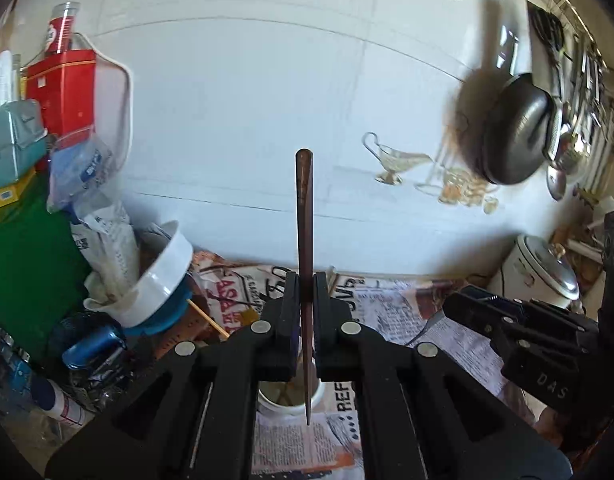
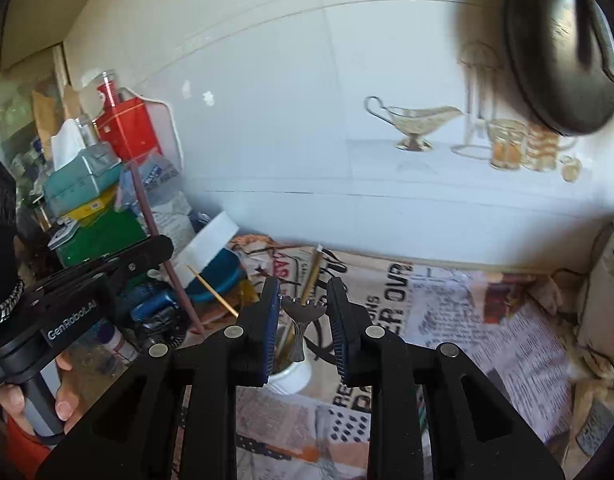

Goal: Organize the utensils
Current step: 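Carry the fork in the right tool and pink chopstick in the left tool to the cup, then open both tools to drop the fork and pink chopstick into the cup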

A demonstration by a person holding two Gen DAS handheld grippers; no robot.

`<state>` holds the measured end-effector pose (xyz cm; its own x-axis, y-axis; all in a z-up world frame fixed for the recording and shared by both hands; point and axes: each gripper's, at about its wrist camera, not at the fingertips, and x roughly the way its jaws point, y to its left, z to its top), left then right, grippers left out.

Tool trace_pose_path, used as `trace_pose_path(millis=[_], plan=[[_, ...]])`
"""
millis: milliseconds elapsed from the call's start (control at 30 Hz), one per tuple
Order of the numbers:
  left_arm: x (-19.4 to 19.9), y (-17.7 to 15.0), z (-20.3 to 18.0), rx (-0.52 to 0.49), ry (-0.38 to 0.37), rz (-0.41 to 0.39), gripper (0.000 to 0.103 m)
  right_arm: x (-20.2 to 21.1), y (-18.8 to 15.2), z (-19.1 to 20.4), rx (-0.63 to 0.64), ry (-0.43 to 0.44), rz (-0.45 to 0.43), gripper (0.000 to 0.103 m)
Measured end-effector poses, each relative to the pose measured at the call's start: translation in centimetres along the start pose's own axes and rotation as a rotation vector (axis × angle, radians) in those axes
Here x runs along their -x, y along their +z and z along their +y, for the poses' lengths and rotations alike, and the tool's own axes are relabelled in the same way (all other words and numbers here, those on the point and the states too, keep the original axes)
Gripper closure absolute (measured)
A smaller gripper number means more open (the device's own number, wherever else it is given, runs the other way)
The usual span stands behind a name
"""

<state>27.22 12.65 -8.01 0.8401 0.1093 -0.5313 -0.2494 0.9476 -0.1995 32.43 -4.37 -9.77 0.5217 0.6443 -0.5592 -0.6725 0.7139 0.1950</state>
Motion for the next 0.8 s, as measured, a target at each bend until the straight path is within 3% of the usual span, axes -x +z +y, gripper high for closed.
trace_pose_path(millis=[233, 433, 667, 800], plan=[[-2.1, 1.1, 1.5, 0.009, 0.063, -0.009, 0.099, -2.9, 0.9, 0.8, 0.021, 0.052, 0.028, 0.081], [-5.2, 0.5, 2.1, 0.017, 0.100, 0.021, 0.099, -6.0, -0.1, 0.5, 0.013, 0.067, 0.113, 0.081], [-8.9, -2.0, 2.0, -0.036, 0.119, 0.101, 0.099, -9.3, -1.8, 0.4, 0.007, 0.071, 0.224, 0.081], [-10.6, -3.4, 2.7, -0.015, 0.116, 0.160, 0.099, -10.6, -2.6, 0.6, 0.013, 0.067, 0.268, 0.081]])
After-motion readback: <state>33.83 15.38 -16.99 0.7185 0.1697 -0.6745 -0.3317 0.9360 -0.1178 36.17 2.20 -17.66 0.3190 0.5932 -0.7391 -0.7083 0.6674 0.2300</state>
